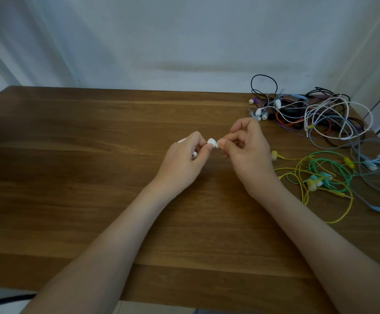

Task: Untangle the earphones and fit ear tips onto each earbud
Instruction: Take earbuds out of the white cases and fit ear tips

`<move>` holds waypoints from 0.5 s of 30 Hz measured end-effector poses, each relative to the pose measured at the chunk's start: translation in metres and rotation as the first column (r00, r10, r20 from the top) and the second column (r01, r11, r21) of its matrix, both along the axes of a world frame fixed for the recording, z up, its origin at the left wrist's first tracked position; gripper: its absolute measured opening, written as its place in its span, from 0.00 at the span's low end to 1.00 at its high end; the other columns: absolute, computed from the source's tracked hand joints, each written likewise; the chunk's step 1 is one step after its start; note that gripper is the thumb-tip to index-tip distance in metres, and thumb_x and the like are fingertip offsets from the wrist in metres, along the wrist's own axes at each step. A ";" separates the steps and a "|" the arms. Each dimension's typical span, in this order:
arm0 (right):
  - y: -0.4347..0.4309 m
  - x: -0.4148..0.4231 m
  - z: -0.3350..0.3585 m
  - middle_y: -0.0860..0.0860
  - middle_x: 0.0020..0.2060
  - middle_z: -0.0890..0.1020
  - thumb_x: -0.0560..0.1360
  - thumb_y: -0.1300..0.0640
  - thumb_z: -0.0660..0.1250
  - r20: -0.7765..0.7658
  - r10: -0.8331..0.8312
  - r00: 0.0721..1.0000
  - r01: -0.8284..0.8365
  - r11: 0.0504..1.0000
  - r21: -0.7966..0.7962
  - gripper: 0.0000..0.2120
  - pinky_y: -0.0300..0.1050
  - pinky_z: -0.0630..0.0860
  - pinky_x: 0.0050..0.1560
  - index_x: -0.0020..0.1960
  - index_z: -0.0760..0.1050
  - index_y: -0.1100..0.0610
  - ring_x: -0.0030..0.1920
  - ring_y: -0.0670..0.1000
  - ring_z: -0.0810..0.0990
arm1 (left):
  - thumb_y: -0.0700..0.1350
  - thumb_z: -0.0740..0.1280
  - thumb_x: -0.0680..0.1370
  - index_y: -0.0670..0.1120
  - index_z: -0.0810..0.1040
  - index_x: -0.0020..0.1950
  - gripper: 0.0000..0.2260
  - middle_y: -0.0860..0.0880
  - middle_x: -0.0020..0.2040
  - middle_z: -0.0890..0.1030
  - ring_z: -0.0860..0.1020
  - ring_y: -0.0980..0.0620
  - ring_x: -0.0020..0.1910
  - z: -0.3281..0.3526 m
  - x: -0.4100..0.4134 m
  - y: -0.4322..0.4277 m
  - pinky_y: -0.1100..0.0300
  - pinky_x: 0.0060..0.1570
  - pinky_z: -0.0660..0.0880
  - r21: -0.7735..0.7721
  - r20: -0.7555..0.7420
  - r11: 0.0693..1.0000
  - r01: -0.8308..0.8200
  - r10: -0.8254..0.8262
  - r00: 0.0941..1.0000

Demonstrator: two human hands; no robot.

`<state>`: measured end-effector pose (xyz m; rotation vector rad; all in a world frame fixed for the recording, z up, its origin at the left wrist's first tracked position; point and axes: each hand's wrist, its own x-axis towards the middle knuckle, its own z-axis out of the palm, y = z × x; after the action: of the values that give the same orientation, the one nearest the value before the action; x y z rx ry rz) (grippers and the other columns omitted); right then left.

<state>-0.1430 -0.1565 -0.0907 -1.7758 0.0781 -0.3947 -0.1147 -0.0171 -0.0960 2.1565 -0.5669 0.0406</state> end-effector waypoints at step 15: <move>0.006 -0.002 -0.007 0.49 0.37 0.79 0.75 0.66 0.66 0.029 -0.043 0.999 0.044 0.998 -0.041 0.13 0.44 0.77 0.45 0.54 0.65 0.56 0.38 0.43 0.78 | 0.48 0.58 0.82 0.54 0.70 0.41 0.10 0.54 0.34 0.73 0.70 0.60 0.32 0.001 -0.001 0.002 0.68 0.32 0.65 -0.024 -0.049 0.998 0.058 -0.059 0.997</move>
<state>-0.1446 -0.1507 -0.0978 -1.8118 0.0897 -0.4558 -0.1155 -0.0151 -0.0954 2.1123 -0.5976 -0.0386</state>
